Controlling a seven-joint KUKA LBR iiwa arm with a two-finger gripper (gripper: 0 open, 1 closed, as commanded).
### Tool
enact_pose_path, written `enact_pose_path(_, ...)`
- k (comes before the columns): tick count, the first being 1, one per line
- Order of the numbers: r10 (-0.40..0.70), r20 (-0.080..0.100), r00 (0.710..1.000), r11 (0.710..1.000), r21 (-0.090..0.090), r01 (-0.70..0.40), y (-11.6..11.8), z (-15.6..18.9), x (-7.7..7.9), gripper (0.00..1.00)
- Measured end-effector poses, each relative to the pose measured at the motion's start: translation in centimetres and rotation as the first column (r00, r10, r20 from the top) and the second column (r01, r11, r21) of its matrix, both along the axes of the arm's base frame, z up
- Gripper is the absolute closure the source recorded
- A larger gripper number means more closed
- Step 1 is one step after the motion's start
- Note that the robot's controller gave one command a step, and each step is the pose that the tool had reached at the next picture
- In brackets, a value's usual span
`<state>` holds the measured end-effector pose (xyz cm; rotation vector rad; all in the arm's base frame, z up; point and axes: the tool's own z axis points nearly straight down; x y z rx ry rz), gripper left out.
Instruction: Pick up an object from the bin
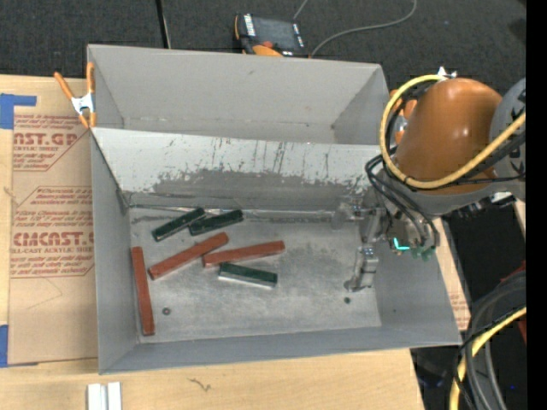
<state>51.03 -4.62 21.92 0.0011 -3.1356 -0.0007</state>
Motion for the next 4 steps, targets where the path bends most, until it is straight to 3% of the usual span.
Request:
enact_pose_path(1, 0.177, 0.011, 0.984, 0.984, 0.0, -0.177, 3.5, -15.1, 2.4, 0.0)
enact_pose_path(2, 0.35, 0.013, 0.937, 0.937, 0.001, -0.35, 11.4, -14.8, 5.8, 0.0)
enact_pose_path(3, 0.347, 0.009, 0.938, 0.938, 0.0, -0.347, 11.1, -14.8, 5.7, 1.0)
enact_pose_path(4, 0.3, 0.018, 0.954, 0.954, -0.004, -0.3, 7.3, -2.1, 8.3, 1.0)
